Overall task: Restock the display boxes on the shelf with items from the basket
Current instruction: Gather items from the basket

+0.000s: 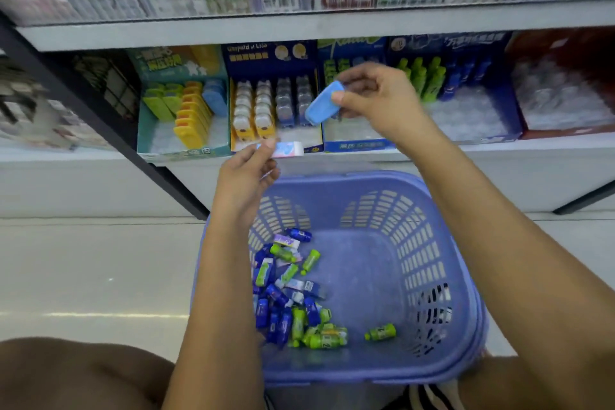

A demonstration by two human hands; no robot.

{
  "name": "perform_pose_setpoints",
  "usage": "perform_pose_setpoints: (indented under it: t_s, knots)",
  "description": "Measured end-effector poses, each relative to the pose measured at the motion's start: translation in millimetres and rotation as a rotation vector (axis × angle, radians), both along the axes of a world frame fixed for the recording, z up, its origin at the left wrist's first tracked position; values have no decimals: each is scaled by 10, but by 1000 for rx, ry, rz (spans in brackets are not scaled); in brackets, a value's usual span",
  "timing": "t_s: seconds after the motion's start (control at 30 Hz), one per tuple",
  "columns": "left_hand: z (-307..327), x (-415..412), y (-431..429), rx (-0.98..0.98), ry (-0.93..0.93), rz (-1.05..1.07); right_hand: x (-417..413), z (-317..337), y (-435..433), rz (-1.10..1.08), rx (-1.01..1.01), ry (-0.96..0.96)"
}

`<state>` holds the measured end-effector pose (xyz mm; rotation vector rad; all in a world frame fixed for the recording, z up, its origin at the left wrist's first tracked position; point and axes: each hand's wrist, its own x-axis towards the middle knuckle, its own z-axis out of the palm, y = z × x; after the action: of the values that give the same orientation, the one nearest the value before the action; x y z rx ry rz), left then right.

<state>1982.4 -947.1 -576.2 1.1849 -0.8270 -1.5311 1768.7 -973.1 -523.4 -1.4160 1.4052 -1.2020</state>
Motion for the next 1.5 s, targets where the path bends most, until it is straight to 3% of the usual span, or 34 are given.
perform_pose_setpoints:
  t_s: [0.1, 0.27, 0.47, 0.93, 1.03, 1.27, 1.5]
  knots:
    - [118, 184, 5, -17, 108, 132, 401, 65, -190, 9, -100, 143]
    - [134, 492, -1, -6, 137, 336, 1182, 92, -582, 78, -231, 357]
    - [20, 781, -5, -1, 152, 408, 1643, -83, -963, 233, -191, 723]
    - [-73, 957, -36, 36, 166, 406, 1749, -170, -1151, 251, -138, 890]
    - [-75, 937, -61, 39, 175, 383, 1814, -173, -1170, 212, -81, 851]
    - [-79, 863, -76, 58, 190, 384, 1942, -205, -1121, 173, -248, 1295]
    - [-10, 845, -23, 55, 242, 402, 1810, -198, -987, 244, -212, 1286]
